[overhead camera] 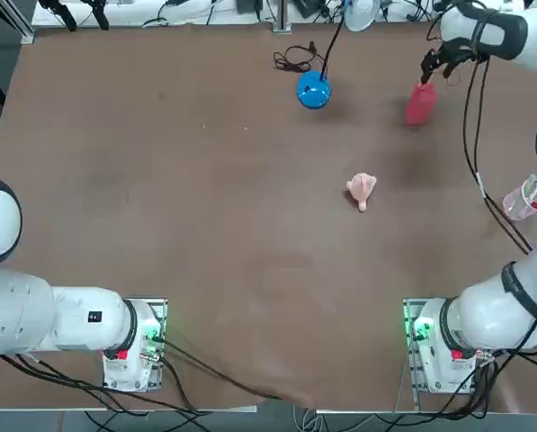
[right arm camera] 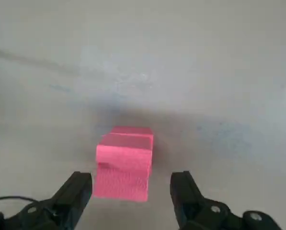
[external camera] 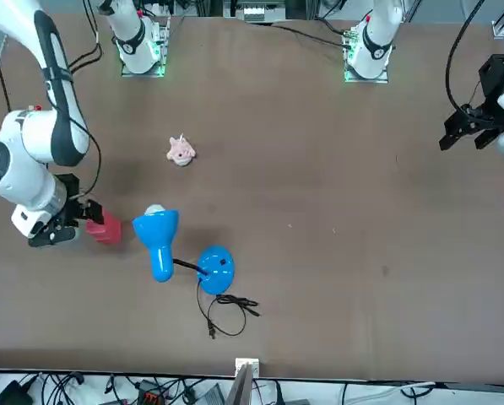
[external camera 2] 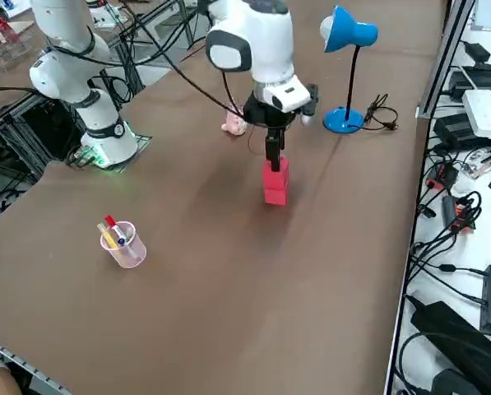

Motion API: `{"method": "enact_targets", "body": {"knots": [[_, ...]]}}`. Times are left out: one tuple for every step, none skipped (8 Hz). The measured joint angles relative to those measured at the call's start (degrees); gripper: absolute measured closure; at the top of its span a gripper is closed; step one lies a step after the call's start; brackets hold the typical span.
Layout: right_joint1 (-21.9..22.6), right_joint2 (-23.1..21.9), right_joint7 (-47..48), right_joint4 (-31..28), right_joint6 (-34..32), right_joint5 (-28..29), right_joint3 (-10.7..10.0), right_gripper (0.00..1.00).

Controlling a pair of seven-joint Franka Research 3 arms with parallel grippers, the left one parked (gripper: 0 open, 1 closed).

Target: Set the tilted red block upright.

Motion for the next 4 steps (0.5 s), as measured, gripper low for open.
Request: {"method": "enact_targets", "body": {"knots": [[0.00,-1.15,0.00,1.14,-2.03,0.00,-0.04,0.00],[0.00,-2.40,-0.08,2.05,-3.47,0.00,-0.04,0.00],[0.01,-3.89,-0.24,2.72,-4.89,0.00,-0.04,0.00],[0.04,-5.57,-0.31,3.71,-7.40,0.00,0.06,0.00]]}}
